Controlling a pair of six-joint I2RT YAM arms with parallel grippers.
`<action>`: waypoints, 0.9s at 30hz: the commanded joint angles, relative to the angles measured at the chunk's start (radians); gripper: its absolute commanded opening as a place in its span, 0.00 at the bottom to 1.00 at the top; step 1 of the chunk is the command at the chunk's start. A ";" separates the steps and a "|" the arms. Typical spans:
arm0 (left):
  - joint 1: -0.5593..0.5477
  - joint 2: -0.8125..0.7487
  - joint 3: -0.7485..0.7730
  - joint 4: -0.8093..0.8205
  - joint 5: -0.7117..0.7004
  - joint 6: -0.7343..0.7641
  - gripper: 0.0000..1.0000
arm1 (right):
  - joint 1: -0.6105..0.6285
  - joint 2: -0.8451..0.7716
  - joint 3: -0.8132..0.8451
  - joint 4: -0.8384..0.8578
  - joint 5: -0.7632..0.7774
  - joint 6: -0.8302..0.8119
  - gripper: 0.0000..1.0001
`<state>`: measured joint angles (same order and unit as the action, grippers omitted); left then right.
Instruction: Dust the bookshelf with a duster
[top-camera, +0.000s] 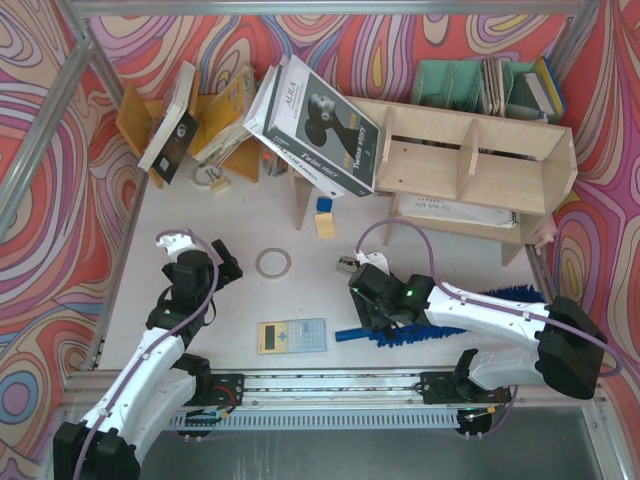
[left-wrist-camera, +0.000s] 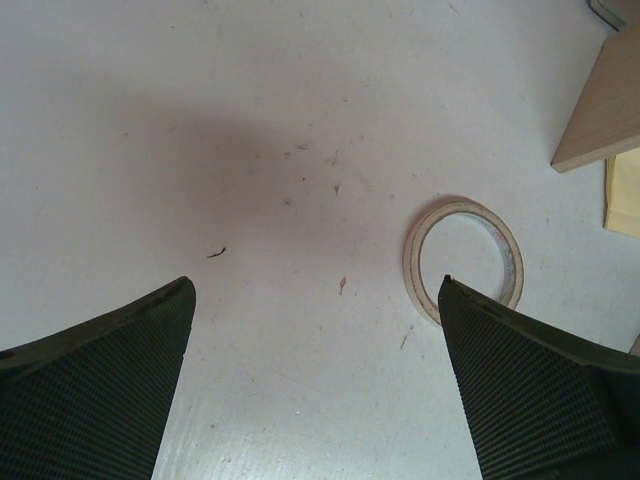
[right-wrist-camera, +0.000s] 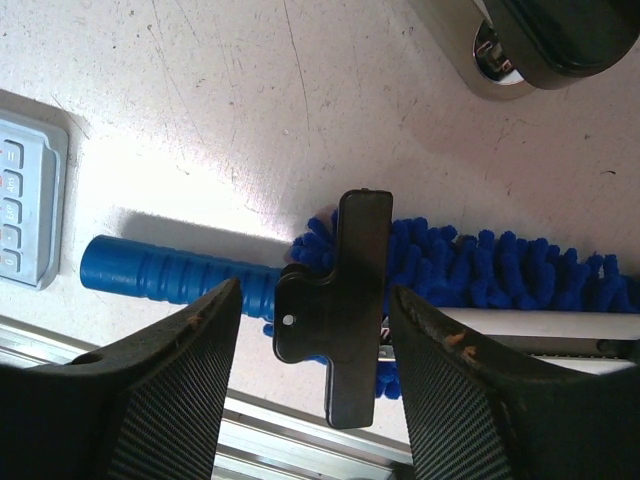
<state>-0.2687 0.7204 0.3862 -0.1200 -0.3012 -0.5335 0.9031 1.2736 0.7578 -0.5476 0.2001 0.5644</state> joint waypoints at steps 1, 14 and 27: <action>-0.003 0.002 -0.009 0.023 -0.016 0.010 0.98 | 0.006 0.014 -0.013 0.013 -0.012 -0.003 0.58; -0.003 0.002 -0.009 0.021 -0.018 0.009 0.98 | 0.007 0.039 -0.019 0.027 -0.013 0.006 0.51; -0.003 0.004 -0.009 0.022 -0.021 0.007 0.98 | 0.006 0.044 0.008 0.022 -0.007 0.001 0.30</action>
<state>-0.2687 0.7238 0.3862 -0.1165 -0.3077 -0.5335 0.9031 1.3079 0.7452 -0.5171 0.1837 0.5648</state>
